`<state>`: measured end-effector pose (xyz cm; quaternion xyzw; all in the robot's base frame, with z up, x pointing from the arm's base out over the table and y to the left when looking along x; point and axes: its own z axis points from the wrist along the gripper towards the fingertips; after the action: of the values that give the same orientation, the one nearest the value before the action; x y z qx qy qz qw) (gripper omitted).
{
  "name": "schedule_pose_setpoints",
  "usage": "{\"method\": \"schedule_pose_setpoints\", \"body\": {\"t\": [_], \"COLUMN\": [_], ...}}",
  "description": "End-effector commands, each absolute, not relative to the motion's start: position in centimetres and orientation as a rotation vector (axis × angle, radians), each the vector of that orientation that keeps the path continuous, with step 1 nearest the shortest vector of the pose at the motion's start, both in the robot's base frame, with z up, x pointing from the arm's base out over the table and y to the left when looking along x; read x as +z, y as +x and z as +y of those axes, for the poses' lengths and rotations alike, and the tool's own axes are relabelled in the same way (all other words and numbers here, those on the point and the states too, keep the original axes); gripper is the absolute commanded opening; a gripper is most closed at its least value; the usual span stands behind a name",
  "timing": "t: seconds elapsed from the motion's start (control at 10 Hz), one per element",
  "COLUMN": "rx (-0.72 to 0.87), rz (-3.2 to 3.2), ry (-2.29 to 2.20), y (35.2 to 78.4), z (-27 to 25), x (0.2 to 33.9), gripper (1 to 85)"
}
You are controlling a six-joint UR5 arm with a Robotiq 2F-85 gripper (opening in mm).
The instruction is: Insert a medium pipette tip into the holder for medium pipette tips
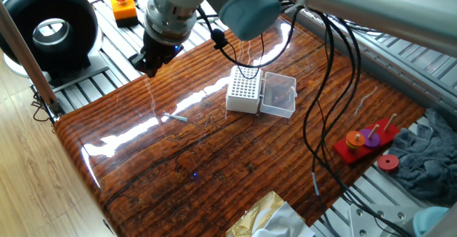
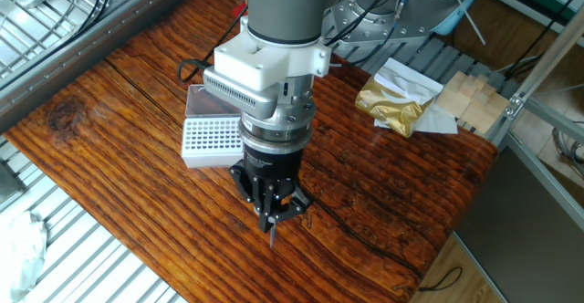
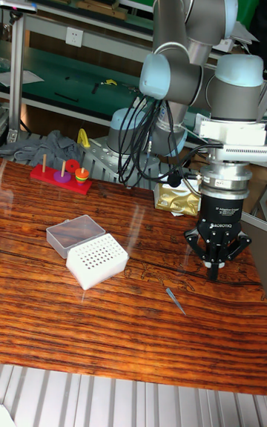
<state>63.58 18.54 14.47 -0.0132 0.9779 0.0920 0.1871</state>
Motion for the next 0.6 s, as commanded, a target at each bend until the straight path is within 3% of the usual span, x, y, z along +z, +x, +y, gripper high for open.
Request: {"method": "schedule_pose_setpoints", "body": {"t": [0.0, 0.5], "rx": [0.275, 0.258], "rz": [2.726, 2.718], "ry": [-0.035, -0.048], "y": [63.5, 61.2], "z": [18.3, 17.0], "x": [13.9, 12.2], "gripper": [1.0, 1.0]}}
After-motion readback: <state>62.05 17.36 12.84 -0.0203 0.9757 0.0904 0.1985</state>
